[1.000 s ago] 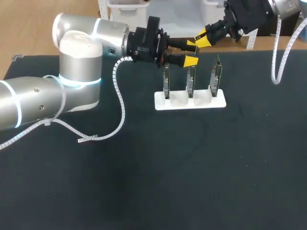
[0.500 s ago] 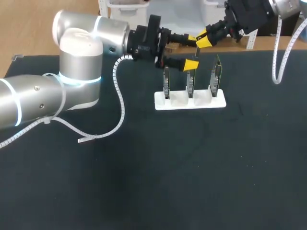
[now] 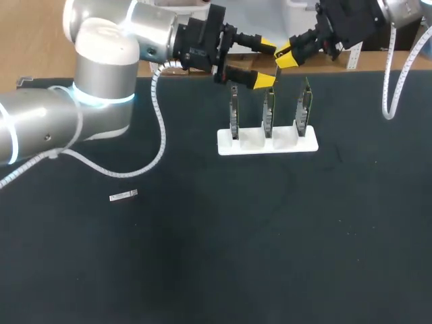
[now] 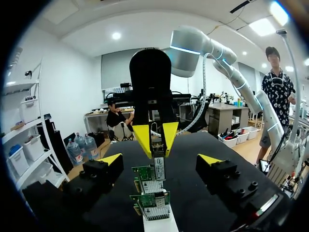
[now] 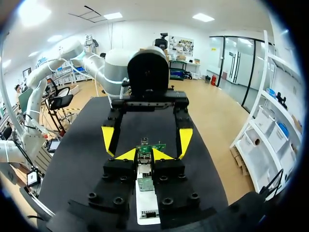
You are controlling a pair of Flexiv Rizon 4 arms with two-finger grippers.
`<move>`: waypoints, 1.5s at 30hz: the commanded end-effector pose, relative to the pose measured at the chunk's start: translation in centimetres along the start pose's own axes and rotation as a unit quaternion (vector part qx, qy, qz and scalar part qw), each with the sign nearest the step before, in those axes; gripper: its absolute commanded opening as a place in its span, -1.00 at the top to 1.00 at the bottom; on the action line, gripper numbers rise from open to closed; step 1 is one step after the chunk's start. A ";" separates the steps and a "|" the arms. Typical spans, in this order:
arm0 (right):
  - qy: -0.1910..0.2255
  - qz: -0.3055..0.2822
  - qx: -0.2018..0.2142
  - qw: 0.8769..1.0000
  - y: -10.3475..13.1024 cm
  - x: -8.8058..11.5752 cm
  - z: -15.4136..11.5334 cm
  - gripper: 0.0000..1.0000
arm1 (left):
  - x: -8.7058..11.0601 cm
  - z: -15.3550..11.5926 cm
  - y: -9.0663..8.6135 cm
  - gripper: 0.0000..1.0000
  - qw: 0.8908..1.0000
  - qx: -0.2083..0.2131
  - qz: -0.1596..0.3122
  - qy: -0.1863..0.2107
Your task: Pick up the optical module with the left hand, and insert it into the network port with the right hand.
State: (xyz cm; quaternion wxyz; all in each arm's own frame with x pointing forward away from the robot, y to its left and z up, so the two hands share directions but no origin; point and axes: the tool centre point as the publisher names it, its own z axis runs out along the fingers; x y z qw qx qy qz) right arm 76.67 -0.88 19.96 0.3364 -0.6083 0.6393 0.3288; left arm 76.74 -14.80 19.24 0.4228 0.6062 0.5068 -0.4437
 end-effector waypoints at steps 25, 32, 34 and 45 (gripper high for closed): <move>0.007 0.001 -0.005 1.000 -0.5 0.0 0.1 1.00 | 0.2 -2.1 -1.9 -1.00 0.990 -0.049 -0.068 0.118; 0.009 0.001 -0.005 1.000 -0.5 0.0 0.2 1.00 | 0.7 -2.4 -1.8 -1.00 0.987 -0.046 -0.078 0.132; 0.009 0.002 -0.005 1.000 -0.5 0.0 0.2 1.00 | 0.9 -2.5 -1.8 -1.00 0.987 -0.046 -0.082 0.132; 0.012 0.000 -0.005 1.000 -0.6 -0.1 0.1 1.00 | 2.2 -2.5 -1.8 -1.00 0.975 -0.059 -0.106 0.185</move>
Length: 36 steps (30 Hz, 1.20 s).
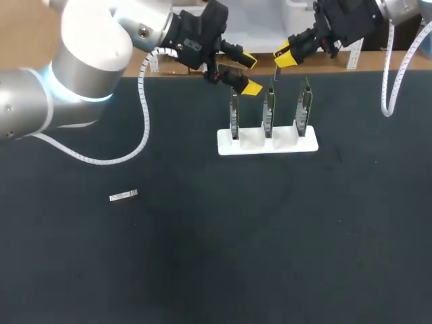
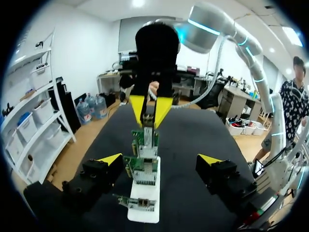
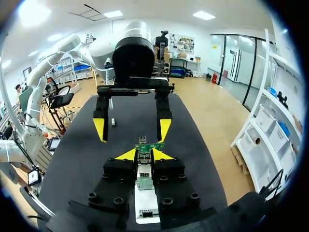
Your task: Pick up the optical module with the left hand, and insert it into the network port with the right hand.
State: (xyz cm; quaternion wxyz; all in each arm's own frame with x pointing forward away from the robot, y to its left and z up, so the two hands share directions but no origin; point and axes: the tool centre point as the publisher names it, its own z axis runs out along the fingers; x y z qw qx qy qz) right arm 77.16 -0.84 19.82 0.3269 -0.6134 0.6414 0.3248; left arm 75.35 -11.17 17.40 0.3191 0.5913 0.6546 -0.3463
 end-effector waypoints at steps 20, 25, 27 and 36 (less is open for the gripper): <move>0.001 0.000 -0.004 1.000 0.0 0.0 -0.2 1.00 | -0.3 1.0 -0.2 -1.00 0.999 -0.003 -0.008 0.040; 0.001 0.000 -0.007 1.000 0.0 0.0 -0.2 1.00 | -0.2 1.0 -0.2 -1.00 0.999 -0.002 -0.010 0.038; 0.001 0.000 -0.007 1.000 0.1 0.0 -0.2 1.00 | -0.2 1.0 -0.2 -1.00 0.999 -0.001 -0.009 0.038; 0.000 -0.002 -0.011 1.000 0.1 0.0 -0.3 1.00 | 0.0 1.0 -0.1 -1.00 0.999 0.001 -0.010 0.036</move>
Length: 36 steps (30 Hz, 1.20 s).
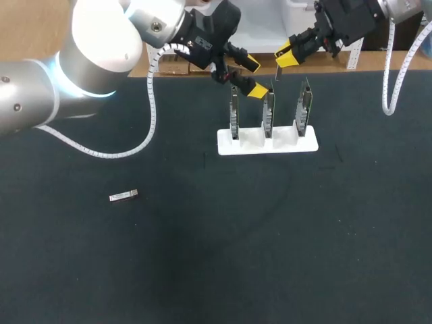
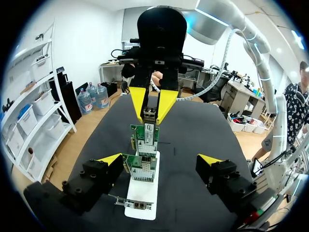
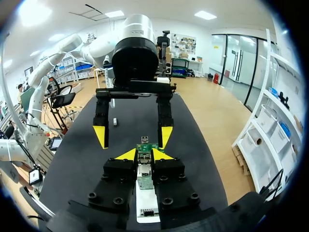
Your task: Pick up the optical module with the left hand, and insert it into the network port with the right hand.
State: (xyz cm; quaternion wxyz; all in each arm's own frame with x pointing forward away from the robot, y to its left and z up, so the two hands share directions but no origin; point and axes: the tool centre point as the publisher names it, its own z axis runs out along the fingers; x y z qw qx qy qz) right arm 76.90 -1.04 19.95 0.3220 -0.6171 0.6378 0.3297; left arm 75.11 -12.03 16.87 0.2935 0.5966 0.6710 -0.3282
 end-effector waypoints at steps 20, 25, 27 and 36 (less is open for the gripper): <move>-0.003 -0.001 -0.014 1.000 0.1 0.0 0.0 1.00 | 0.3 0.0 0.6 -1.00 1.000 0.009 0.000 0.001; 0.001 -0.007 -0.027 1.000 0.1 0.0 0.3 1.00 | 0.3 0.0 0.6 -1.00 1.000 0.009 0.000 0.001; 0.005 -0.011 -0.031 0.999 0.1 0.0 0.5 1.00 | 0.3 0.0 0.6 -1.00 1.000 0.009 0.000 0.001; 0.021 -0.008 -0.041 0.999 -0.5 1.0 1.1 1.00 | 0.3 0.0 0.6 -1.00 1.000 0.009 0.000 0.001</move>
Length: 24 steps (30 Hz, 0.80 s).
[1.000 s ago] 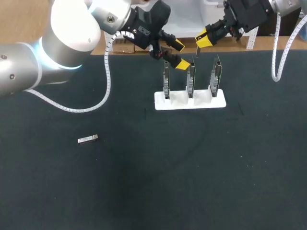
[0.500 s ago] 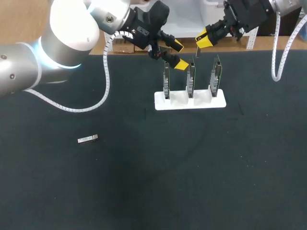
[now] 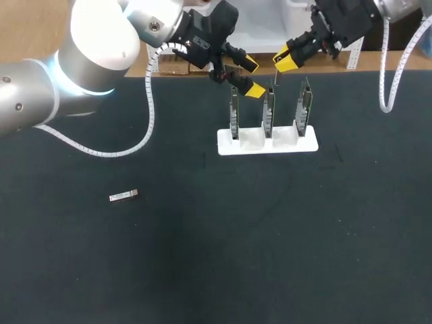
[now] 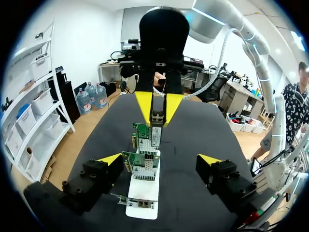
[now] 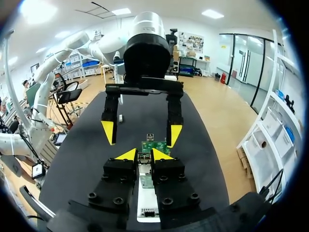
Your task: Pick up the optical module with the left hand, and insert it into the network port with the right hand.
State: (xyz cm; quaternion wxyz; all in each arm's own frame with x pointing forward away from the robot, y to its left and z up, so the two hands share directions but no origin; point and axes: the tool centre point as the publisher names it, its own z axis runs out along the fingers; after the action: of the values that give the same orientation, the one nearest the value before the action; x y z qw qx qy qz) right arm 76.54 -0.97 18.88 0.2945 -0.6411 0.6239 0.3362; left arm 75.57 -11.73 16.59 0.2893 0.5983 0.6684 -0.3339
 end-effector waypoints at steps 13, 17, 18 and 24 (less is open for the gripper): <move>0.007 0.006 -0.018 1.000 -0.8 0.1 1.2 1.00 | 0.0 0.0 0.1 -1.00 1.000 0.001 0.000 0.001; 0.007 0.005 -0.020 1.000 -0.6 0.1 1.4 1.00 | 0.0 0.0 0.1 -1.00 1.000 0.001 0.000 0.001; 0.008 0.006 -0.020 1.000 -0.6 0.2 1.5 1.00 | 0.0 0.0 0.1 -1.00 1.000 0.001 0.000 0.001; 0.010 0.006 -0.022 1.000 -0.3 0.3 1.6 1.00 | 0.0 0.0 0.1 -1.00 1.000 0.001 0.000 0.001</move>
State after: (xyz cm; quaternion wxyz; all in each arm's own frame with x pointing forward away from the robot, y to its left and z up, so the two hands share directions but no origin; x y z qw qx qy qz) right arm 76.84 0.08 17.61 0.2720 -0.6471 0.6226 0.3459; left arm 75.57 -11.73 16.58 0.2893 0.5984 0.6684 -0.3339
